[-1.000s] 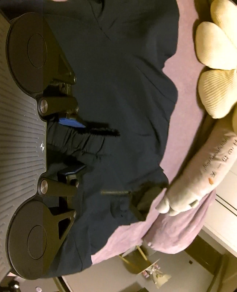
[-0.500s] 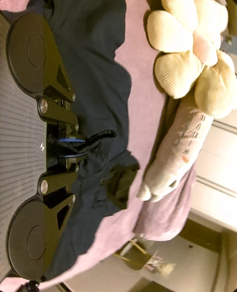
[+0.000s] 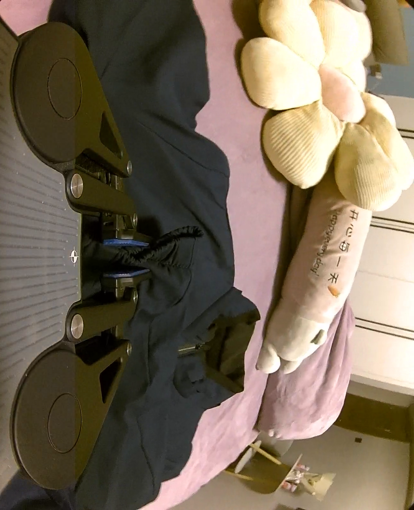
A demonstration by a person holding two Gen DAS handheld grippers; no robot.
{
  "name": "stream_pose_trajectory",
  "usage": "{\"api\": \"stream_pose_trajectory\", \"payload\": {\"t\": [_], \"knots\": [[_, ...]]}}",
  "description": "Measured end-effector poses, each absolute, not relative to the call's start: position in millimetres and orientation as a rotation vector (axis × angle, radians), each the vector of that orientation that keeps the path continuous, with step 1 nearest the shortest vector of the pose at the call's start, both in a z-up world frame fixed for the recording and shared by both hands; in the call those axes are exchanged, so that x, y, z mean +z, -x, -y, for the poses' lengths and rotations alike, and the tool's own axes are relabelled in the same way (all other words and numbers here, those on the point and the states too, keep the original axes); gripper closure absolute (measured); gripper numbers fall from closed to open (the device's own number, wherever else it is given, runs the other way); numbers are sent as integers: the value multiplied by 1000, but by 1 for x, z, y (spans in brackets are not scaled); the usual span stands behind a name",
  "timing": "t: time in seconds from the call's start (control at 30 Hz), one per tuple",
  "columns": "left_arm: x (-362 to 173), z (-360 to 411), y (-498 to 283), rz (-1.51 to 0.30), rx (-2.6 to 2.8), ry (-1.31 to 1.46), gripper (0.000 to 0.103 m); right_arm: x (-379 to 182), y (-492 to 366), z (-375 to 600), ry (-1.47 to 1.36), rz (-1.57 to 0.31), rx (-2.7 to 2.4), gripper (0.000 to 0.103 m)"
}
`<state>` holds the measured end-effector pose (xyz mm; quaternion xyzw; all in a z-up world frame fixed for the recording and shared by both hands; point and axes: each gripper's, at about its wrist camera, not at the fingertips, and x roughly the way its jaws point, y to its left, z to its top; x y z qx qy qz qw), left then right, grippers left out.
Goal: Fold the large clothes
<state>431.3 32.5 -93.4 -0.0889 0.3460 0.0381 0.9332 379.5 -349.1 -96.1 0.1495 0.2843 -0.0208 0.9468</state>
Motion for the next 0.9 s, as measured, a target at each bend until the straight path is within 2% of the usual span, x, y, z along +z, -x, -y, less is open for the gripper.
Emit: {"api": "stream_pose_trajectory", "payload": {"t": [0.07,0.17,0.23,0.27,0.33,0.53,0.63,0.7,0.8,0.9], "knots": [[-94,-32,-430,-709,80,135,85,-107,-403,325,-210,-616,-20,82],[-103,-37,-434,-735,90,106,78,-128,-428,310,-142,-659,-47,83],[-111,-42,-437,-756,95,113,59,-146,-444,310,-150,-723,-71,84],[-115,-44,-437,-757,101,116,55,-154,-448,310,-155,-723,-72,84],[-124,-46,-434,-751,116,114,28,-159,-446,308,-110,-695,-74,84],[-122,-66,-418,-736,93,215,21,-143,-445,293,-25,-709,-90,79],[-127,-69,-416,-747,91,218,17,-127,-422,278,-10,-602,-65,80],[-134,-69,-418,-760,89,207,16,-132,-417,265,19,-594,-10,80],[-138,-70,-417,-747,82,213,6,-160,-430,258,54,-712,11,79],[-138,-73,-413,-750,65,201,6,-167,-432,255,107,-706,11,79]]}}
